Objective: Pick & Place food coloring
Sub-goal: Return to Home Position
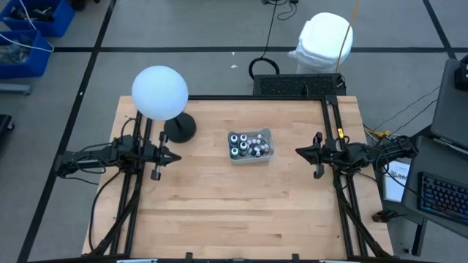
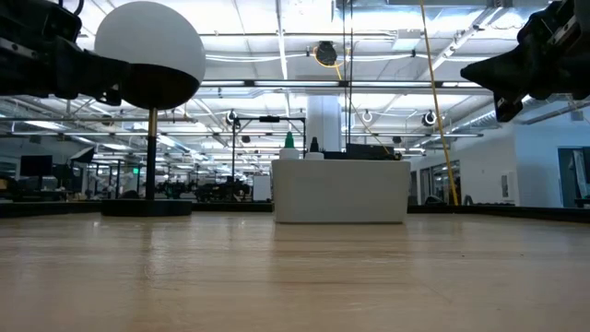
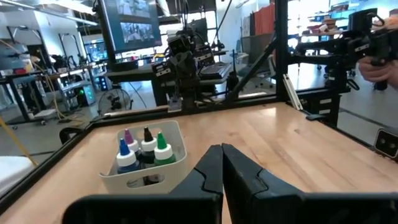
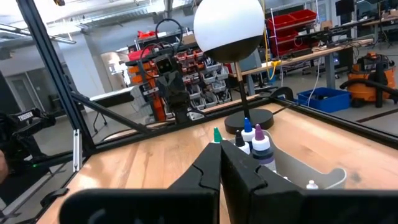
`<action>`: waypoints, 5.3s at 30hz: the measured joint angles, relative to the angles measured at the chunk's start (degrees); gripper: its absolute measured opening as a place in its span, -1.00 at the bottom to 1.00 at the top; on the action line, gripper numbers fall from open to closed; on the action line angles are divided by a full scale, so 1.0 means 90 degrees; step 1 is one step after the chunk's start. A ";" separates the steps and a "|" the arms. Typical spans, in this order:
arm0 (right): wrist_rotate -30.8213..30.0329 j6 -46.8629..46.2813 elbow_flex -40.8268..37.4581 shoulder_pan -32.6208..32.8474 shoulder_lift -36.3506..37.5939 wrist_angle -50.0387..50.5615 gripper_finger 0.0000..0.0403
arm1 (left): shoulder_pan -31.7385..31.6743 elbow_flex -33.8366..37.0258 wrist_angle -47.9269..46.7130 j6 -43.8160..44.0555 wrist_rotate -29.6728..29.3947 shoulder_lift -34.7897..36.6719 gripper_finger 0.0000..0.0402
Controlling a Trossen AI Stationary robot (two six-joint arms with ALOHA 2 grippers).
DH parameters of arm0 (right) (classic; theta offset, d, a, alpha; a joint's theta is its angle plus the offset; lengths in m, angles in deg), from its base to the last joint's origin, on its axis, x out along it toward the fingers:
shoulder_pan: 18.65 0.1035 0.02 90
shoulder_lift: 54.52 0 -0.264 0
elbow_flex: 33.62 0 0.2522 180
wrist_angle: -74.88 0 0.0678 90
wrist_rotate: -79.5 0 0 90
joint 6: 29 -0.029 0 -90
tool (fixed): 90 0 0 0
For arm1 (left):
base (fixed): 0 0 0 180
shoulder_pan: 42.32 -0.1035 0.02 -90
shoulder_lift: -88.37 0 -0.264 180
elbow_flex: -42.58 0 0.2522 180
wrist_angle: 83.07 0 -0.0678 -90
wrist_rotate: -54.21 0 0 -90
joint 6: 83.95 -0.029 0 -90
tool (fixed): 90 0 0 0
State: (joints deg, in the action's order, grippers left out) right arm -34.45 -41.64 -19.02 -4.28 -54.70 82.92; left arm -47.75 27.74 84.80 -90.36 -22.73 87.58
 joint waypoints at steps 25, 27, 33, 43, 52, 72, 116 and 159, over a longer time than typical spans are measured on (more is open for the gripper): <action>0.0000 0.0056 -0.0002 -0.0001 0.0000 -0.0051 -1.00 | 0.0000 0.0002 -0.0012 0.0427 -0.0012 0.0000 -0.77; 0.0000 0.0159 -0.0002 -0.0001 0.0000 -0.0050 -1.00 | 0.0000 0.0002 -0.0012 0.0486 -0.0019 0.0000 -0.77; 0.0002 0.0197 0.0000 -0.0001 0.0000 -0.0029 -1.00 | 0.0000 0.0003 -0.0013 0.0911 -0.0016 0.0000 -0.77; 0.0000 0.0316 -0.0002 -0.0001 0.0002 -0.0049 -1.00 | 0.0000 0.0005 -0.0012 0.1085 -0.0014 0.0000 -0.77; 0.0000 0.0316 -0.0002 -0.0001 0.0002 -0.0046 -1.00 | 0.0000 0.0005 -0.0012 0.1083 -0.0014 0.0000 -0.77; 0.0000 0.0328 -0.0002 -0.0001 0.0000 -0.0046 -1.00 | 0.0000 0.0007 -0.0010 0.1076 -0.0014 -0.0001 -0.77; 0.0002 0.0316 -0.0002 -0.0001 0.0002 -0.0044 -1.00 | 0.0000 0.0007 -0.0010 0.1076 -0.0012 0.0000 -0.77; 0.0002 0.0316 0.0000 -0.0001 0.0002 -0.0044 -1.00 | 0.0000 0.0007 -0.0010 0.1076 -0.0012 -0.0002 -0.77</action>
State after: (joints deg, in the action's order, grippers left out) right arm -34.43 -38.80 -19.02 -4.30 -54.68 82.53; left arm -47.75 27.80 84.71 -80.68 -22.84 87.55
